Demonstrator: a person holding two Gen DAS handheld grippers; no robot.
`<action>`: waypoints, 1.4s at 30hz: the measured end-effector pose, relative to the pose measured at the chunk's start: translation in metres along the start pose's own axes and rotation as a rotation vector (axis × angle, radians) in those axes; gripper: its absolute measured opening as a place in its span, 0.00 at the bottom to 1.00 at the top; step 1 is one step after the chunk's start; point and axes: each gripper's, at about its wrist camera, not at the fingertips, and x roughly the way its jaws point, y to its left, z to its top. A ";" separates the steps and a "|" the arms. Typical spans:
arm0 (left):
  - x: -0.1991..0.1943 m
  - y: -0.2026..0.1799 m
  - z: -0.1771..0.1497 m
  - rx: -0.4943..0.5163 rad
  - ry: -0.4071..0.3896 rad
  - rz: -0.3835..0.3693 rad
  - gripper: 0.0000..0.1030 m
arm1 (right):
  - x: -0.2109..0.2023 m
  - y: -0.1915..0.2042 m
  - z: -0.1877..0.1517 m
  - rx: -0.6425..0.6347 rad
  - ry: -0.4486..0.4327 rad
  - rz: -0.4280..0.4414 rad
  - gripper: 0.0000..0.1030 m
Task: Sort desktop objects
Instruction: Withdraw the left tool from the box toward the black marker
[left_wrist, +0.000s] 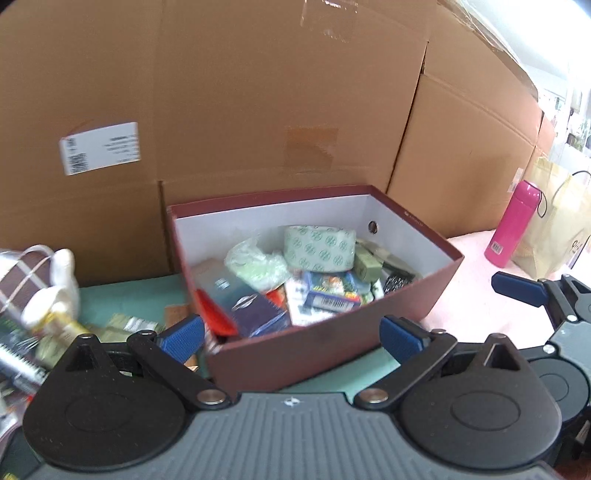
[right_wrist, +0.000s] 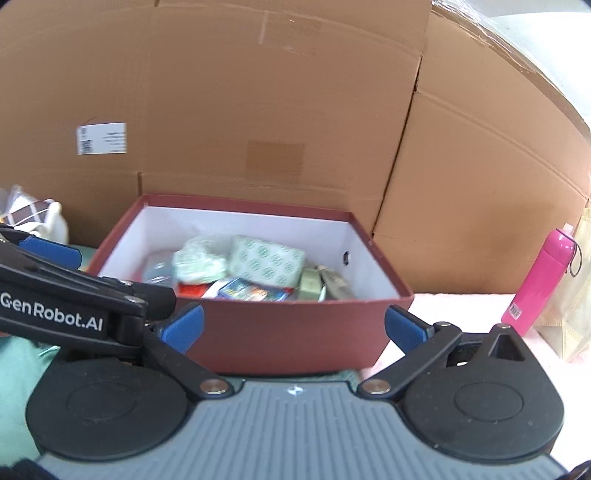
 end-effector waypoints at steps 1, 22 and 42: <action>-0.005 0.000 -0.003 0.005 -0.006 0.005 1.00 | -0.006 0.003 -0.004 0.002 -0.002 0.006 0.98; -0.080 0.045 -0.091 -0.072 0.001 0.116 1.00 | -0.067 0.081 -0.062 0.024 0.021 0.141 0.98; -0.103 0.148 -0.140 -0.209 -0.007 0.140 1.00 | -0.028 0.168 -0.080 -0.084 0.090 0.340 0.98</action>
